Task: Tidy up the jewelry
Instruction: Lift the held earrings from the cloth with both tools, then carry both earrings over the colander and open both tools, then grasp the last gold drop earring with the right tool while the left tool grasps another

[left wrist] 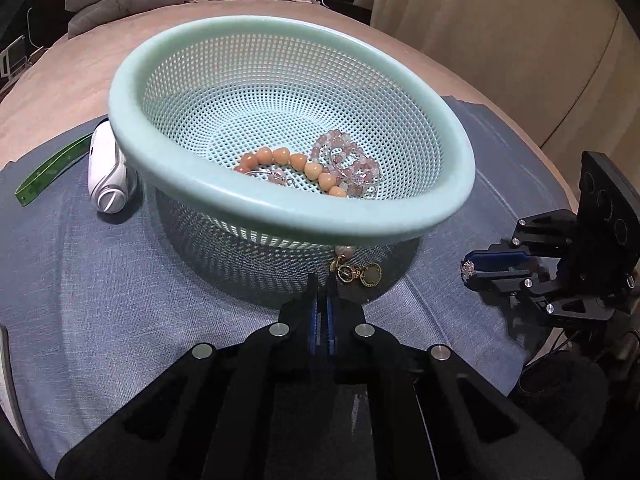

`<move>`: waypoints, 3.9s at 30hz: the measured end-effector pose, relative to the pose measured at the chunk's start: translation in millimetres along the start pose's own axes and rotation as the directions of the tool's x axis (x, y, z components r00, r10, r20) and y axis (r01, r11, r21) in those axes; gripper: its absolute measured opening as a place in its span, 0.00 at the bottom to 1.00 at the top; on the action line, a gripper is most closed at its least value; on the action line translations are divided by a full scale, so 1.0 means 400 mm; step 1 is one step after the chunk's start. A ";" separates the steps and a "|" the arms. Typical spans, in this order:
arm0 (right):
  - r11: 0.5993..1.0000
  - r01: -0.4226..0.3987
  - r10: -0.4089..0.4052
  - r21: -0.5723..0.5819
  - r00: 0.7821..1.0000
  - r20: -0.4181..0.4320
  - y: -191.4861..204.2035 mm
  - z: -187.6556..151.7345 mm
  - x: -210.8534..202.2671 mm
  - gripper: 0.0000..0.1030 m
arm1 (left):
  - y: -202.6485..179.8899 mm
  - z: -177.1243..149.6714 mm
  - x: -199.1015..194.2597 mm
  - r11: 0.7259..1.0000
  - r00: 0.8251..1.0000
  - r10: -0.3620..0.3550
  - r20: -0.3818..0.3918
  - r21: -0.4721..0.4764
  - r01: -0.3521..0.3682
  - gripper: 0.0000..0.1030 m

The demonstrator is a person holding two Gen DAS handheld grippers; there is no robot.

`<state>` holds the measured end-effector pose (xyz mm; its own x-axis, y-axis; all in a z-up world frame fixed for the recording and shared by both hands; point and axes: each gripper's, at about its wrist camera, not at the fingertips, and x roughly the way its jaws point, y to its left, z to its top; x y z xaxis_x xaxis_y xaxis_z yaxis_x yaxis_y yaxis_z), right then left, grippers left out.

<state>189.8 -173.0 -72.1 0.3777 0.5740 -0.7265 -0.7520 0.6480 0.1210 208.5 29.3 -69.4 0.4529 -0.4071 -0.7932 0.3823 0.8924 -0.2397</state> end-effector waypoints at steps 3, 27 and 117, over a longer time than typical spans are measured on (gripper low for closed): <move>1.000 0.005 -0.005 0.008 1.000 0.009 -0.004 -0.004 0.002 0.14 | -0.013 -0.001 -0.011 1.000 0.999 -0.006 0.032 0.017 0.006 0.04; 1.000 -0.004 0.004 -0.002 1.000 0.017 -0.013 -0.025 -0.007 0.14 | -0.024 0.003 0.012 0.995 0.995 0.103 0.007 0.012 -0.103 0.11; 0.973 0.220 -0.208 -0.068 0.967 0.149 -0.006 0.098 -0.105 0.84 | -0.051 0.008 -0.181 0.969 0.970 0.196 0.143 0.123 -0.214 0.94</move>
<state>196.9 -179.2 -15.4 0.6019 0.4951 -0.6265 -0.6856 0.7227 -0.0876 170.4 40.0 -5.3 0.6293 -0.2479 -0.7365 0.3725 0.9280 0.0060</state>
